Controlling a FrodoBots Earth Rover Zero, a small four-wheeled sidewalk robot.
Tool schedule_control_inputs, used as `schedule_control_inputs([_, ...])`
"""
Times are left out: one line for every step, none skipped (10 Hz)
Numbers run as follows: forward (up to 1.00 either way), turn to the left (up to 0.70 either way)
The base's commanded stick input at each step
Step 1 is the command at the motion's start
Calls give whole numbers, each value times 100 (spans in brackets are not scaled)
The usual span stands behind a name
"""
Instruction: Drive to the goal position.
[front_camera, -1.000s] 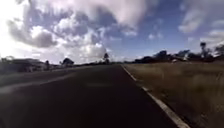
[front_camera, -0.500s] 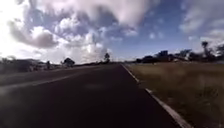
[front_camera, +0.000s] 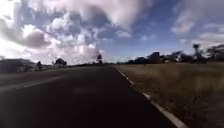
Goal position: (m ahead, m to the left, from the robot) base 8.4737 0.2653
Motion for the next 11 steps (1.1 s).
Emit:
schedule_control_inputs([50, 0])
schedule_control_inputs([50, 0])
schedule_control_inputs([50, 0])
schedule_control_inputs([50, 0])
schedule_control_inputs([50, 0])
schedule_control_inputs([50, 0])
schedule_control_inputs([50, 0])
schedule_control_inputs([50, 0])
schedule_control_inputs([50, 0])
schedule_control_inputs([50, 0])
schedule_control_inputs([50, 0])
